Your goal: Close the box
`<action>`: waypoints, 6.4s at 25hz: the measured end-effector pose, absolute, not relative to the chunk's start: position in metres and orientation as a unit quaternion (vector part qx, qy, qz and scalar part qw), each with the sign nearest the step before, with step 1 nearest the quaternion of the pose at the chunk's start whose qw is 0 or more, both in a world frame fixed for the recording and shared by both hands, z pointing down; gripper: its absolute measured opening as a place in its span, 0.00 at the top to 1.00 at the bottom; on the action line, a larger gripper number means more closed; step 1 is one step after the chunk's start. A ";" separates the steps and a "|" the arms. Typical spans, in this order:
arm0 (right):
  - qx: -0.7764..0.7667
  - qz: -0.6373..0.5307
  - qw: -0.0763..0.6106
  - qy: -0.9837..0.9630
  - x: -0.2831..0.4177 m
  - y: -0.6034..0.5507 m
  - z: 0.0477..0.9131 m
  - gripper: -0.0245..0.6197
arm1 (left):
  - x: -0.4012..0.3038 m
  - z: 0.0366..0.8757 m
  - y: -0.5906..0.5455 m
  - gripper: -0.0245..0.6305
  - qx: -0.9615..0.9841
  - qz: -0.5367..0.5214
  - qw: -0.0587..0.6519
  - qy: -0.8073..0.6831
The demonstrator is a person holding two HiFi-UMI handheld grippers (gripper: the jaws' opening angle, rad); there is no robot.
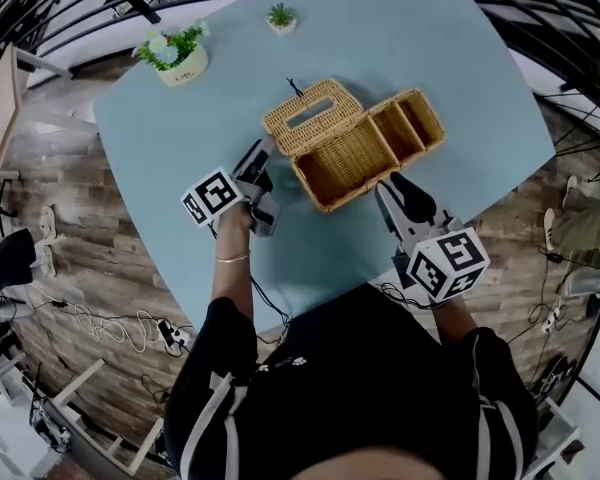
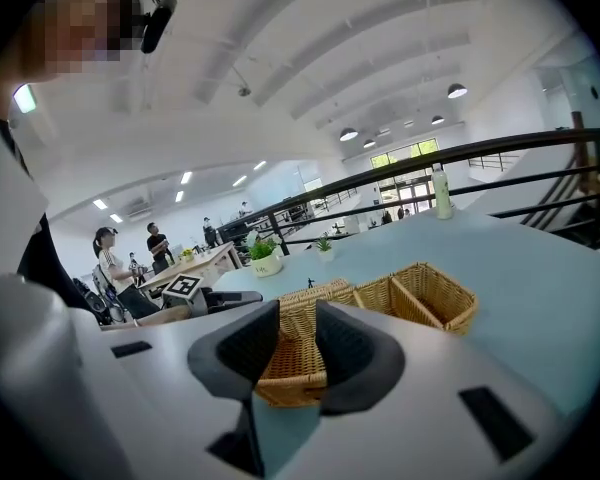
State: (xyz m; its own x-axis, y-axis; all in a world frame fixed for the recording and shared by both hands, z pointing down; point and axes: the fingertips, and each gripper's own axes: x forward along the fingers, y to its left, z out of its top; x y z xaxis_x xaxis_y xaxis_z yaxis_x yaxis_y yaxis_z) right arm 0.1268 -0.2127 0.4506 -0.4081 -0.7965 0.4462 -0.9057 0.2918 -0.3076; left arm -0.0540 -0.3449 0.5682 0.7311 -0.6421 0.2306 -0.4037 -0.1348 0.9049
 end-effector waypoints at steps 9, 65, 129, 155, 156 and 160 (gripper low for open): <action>0.552 0.269 0.114 -0.781 0.135 -0.216 0.459 0.79 | -0.040 0.576 -0.354 0.70 0.727 -0.147 0.585 -0.329; 0.493 0.216 0.112 -0.835 0.176 -0.240 0.432 0.81 | -0.031 0.462 -0.310 0.79 0.882 -0.117 0.274 -0.365; 0.340 0.324 0.036 -0.882 0.096 -0.239 0.425 0.92 | -0.007 0.463 -0.245 0.74 0.886 -0.085 0.265 -0.370; 0.328 0.362 0.037 -0.872 0.112 -0.216 0.442 0.92 | 0.001 0.496 -0.214 0.73 0.864 -0.064 0.313 -0.389; 0.327 0.364 0.037 -0.871 0.113 -0.216 0.444 0.92 | 0.002 0.497 -0.213 0.73 0.864 -0.063 0.314 -0.390; 0.324 0.370 0.040 -0.870 0.113 -0.212 0.449 0.92 | 0.002 0.498 -0.209 0.73 0.862 -0.060 0.316 -0.392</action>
